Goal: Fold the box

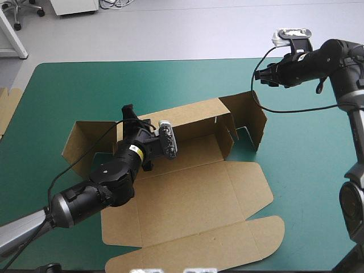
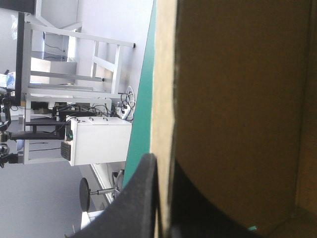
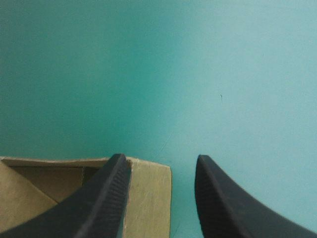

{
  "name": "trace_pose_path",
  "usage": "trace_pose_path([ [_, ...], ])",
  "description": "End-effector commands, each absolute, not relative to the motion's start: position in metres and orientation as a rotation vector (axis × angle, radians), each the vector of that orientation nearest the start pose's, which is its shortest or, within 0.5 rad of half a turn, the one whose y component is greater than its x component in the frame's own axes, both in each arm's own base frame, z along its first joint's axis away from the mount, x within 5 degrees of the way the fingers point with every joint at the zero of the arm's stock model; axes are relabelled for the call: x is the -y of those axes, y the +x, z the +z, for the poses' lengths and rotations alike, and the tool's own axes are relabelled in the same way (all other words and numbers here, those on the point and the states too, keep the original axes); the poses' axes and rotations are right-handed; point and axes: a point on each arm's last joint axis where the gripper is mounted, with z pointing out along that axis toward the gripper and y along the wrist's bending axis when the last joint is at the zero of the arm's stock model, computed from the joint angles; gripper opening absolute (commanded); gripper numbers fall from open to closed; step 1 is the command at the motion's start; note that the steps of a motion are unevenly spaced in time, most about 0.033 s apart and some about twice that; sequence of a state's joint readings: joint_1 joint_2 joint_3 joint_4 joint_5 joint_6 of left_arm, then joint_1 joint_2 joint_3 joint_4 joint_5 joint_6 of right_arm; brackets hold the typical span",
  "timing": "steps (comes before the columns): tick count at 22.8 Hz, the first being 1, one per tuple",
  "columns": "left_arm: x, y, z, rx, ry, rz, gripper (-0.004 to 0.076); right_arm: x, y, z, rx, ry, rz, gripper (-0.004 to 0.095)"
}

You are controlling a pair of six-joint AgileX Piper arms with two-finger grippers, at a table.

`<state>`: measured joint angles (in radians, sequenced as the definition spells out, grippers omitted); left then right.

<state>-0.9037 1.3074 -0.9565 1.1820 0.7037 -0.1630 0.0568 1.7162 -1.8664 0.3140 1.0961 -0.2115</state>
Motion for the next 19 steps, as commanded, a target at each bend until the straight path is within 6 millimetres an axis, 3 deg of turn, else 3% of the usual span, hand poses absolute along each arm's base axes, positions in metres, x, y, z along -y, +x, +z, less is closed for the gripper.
trace_pose_path([
  [1, 0.178, 0.209, 0.334, -1.534, 1.365, 0.704, -0.0010, -0.045, 0.380, 0.432, -2.281, -0.277, 0.336, 0.0414],
  [6, 0.181, 0.213, 0.327, -1.553, 1.381, 0.724, -0.0010, -0.040, 0.397, 0.423, -2.293, -0.263, 0.333, 0.0414],
  [11, 0.185, 0.216, 0.322, -1.560, 1.382, 0.717, -0.0010, -0.034, 0.419, 0.398, -2.325, -0.265, 0.375, 0.0414],
  [16, 0.185, 0.217, 0.325, -1.511, 1.380, 0.753, -0.0010, -0.039, 0.441, 0.372, -2.286, -0.295, 0.607, 0.0414],
  [19, 0.185, 0.218, 0.325, -1.508, 1.383, 0.756, -0.0010, -0.046, 0.442, 0.367, -2.291, -0.331, 0.714, 0.0414],
])
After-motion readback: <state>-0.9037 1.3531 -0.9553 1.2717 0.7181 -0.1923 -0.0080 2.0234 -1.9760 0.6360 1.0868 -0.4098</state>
